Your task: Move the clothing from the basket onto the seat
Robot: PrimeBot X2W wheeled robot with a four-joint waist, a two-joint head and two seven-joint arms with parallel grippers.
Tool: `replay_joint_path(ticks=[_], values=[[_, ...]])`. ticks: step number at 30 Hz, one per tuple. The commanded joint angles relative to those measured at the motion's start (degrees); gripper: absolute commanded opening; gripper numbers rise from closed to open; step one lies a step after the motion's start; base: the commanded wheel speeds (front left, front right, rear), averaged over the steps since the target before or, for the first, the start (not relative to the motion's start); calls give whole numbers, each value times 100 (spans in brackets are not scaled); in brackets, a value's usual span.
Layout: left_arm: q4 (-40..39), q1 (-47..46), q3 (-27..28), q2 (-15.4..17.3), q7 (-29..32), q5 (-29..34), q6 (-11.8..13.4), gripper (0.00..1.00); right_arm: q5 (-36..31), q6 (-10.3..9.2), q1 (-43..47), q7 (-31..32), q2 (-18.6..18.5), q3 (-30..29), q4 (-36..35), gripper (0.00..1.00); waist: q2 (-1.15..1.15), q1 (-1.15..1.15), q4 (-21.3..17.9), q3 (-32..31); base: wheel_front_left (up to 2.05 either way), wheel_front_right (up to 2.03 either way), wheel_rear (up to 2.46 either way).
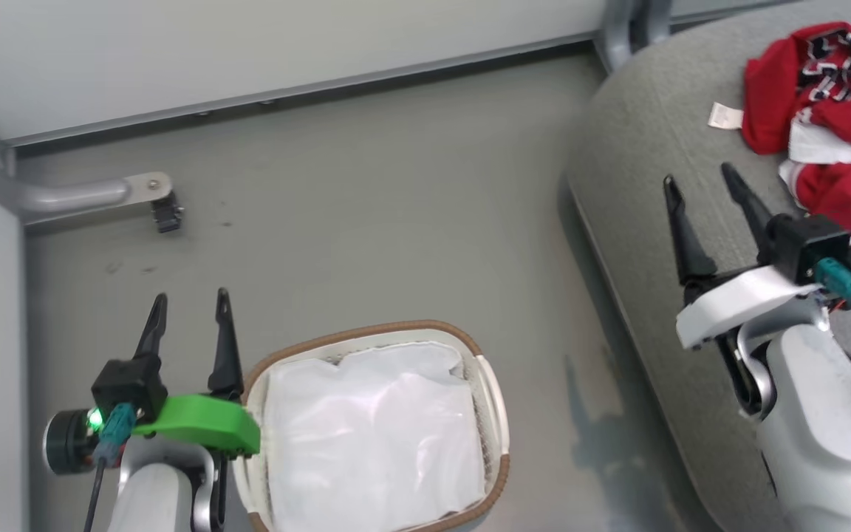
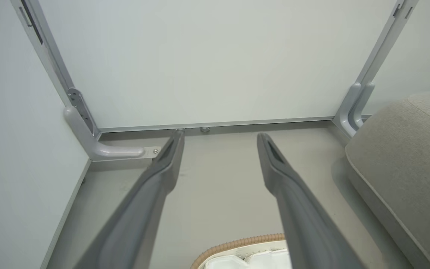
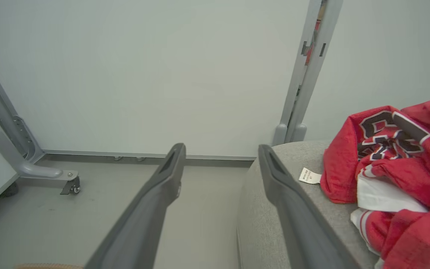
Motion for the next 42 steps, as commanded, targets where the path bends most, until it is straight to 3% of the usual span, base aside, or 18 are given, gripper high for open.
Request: replay_joint_path(ticks=[1, 10, 27, 28, 31, 42], values=[[23, 142, 93, 2, -1, 57, 40, 100, -16, -8, 135, -14, -4, 37, 32, 100, 0, 0, 445, -365, 0, 0, 0], [-58, 621, 569, -2, -2, 149, 2, 100, 31, -8, 699, -13, 250, -1, -3, 100, 0, 0, 647, -687, 0, 0, 0], [-253, 1482, 433, -1, -2, -162, -163, 100, 111, -8, 1780, -13, 413, -11, -62, 100, 0, 0, 717, -1250, 0, 0, 0], [-227, 1396, 431, -8, 2, -126, -157, 0, 80, 0, 1698, 1, 424, -9, -51, 0, 0, 0, 707, -1242, 0, 0, 0], [-67, 1419, 433, -27, 3, -120, -156, 0, 77, 0, 1806, 14, 478, -1, 108, 0, 0, 0, 710, -1245, 0, 0, 0], [-127, 1267, 542, -23, 352, -1314, -210, 0, 1259, -1, 1832, 353, 506, -188, -42, 0, 0, 0, 718, -1255, 0, 0, 0]])
